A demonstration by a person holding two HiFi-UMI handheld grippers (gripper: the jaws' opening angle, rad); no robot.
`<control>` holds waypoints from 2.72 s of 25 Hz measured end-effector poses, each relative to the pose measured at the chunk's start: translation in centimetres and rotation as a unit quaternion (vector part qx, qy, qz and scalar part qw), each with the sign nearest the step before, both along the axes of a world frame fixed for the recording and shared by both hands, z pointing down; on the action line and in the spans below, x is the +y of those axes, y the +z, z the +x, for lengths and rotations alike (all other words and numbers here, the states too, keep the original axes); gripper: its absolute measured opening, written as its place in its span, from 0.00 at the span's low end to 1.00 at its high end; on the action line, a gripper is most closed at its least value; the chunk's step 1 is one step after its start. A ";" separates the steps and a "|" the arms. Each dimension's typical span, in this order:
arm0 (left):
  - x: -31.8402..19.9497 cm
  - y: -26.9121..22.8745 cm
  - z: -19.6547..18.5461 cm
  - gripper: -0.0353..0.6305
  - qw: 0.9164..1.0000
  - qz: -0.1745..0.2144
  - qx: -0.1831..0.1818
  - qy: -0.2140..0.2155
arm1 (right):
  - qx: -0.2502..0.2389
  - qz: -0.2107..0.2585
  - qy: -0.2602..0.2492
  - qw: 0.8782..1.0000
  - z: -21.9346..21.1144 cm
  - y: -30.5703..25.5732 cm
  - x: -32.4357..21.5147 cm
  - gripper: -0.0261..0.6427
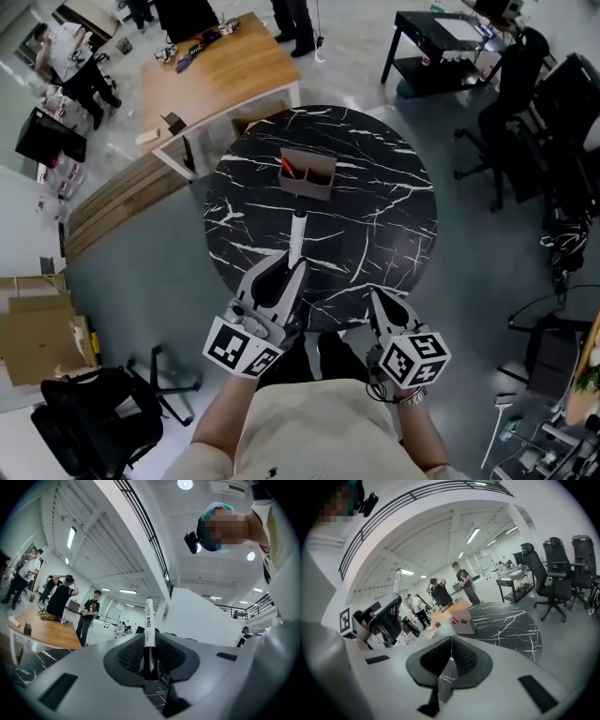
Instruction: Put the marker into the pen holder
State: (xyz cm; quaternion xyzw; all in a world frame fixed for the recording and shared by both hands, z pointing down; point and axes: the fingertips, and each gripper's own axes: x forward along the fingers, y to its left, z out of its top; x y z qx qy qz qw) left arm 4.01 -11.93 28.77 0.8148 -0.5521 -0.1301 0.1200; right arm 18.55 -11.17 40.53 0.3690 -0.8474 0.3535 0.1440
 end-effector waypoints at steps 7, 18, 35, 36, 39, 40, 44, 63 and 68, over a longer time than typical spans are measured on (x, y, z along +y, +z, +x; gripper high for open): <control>-7.7 4.8 -2.2 0.17 0.999 -0.023 -0.014 0.024 | 0.021 -0.015 0.021 0.999 -2.1 1.4 -3.6 0.06; -18.2 12.5 -6.7 0.17 0.996 -0.061 -0.003 0.057 | 0.071 -0.057 0.085 0.992 -4.6 3.9 -7.4 0.06; -24.8 22.7 -7.0 0.17 0.989 -0.131 -0.017 0.074 | 0.105 -0.118 0.126 0.979 -5.5 8.1 -7.7 0.06; -25.1 23.0 -6.9 0.17 0.988 -0.134 -0.017 0.072 | 0.105 -0.119 0.126 0.979 -5.5 8.2 -7.8 0.06; -25.8 24.0 -6.4 0.17 0.988 -0.141 -0.019 0.068 | 0.106 -0.122 0.128 0.978 -5.3 8.5 -8.0 0.06; -25.9 24.2 -6.3 0.17 0.987 -0.142 -0.020 0.067 | 0.107 -0.123 0.129 0.978 -5.3 8.6 -8.1 0.06; -26.4 25.3 -6.4 0.17 0.987 -0.148 -0.030 0.053 | 0.108 -0.129 0.137 0.976 -4.7 9.3 -8.2 0.06; -28.1 27.5 -5.9 0.17 0.979 -0.170 -0.115 0.012 | 0.102 -0.144 0.151 0.973 -4.1 10.6 -7.1 0.06; -28.2 28.1 -5.7 0.17 0.966 -0.186 -0.177 -0.017 | 0.101 -0.147 0.152 0.972 -4.1 11.0 -6.9 0.06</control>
